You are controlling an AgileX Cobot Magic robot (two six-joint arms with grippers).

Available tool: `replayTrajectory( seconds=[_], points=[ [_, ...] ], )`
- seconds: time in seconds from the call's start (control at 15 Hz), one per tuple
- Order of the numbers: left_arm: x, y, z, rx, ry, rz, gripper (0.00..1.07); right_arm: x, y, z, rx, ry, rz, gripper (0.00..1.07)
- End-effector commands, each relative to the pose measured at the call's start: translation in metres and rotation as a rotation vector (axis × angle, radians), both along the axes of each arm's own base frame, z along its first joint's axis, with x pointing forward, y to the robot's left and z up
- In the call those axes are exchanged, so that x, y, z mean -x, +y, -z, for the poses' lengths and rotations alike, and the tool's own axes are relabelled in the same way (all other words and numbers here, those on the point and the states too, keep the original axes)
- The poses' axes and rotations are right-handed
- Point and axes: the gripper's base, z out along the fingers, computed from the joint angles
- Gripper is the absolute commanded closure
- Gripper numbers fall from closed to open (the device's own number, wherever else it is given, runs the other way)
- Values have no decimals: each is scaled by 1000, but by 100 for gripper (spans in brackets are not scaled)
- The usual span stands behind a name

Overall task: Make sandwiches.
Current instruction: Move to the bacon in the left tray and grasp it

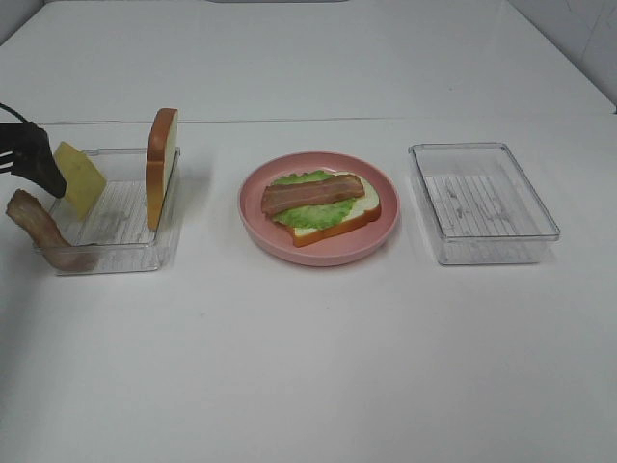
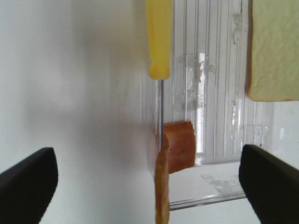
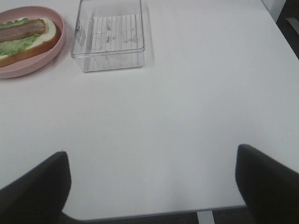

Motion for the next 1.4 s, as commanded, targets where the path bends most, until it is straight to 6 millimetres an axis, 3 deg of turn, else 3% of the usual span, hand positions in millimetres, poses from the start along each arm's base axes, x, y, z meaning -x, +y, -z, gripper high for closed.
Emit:
replayTrajectory(
  seconds=[0.07,0.47,0.67,0.87,0.93,1.13,1.4],
  points=[
    [2,-4,4,36,48,21,11,4,0,1,2,-39,-1,16],
    [3,-4,4,41,61,25,17,4,0,1,2,-39,-1,16],
    [2,-4,4,51,65,-22,41,4,0,1,2,-39,-1,16],
    [-1,-2,4,56,52,-104,83,4,0,1,2,-39,-1,16],
    [-1,-2,4,56,49,-111,92,4,0,1,2,-39,-1,16],
    [-2,-1,4,55,41,-116,106,4,0,1,2,-39,-1,16],
    [-3,-1,3,74,45,-169,107,4,0,1,2,-39,-1,16]
  ],
)
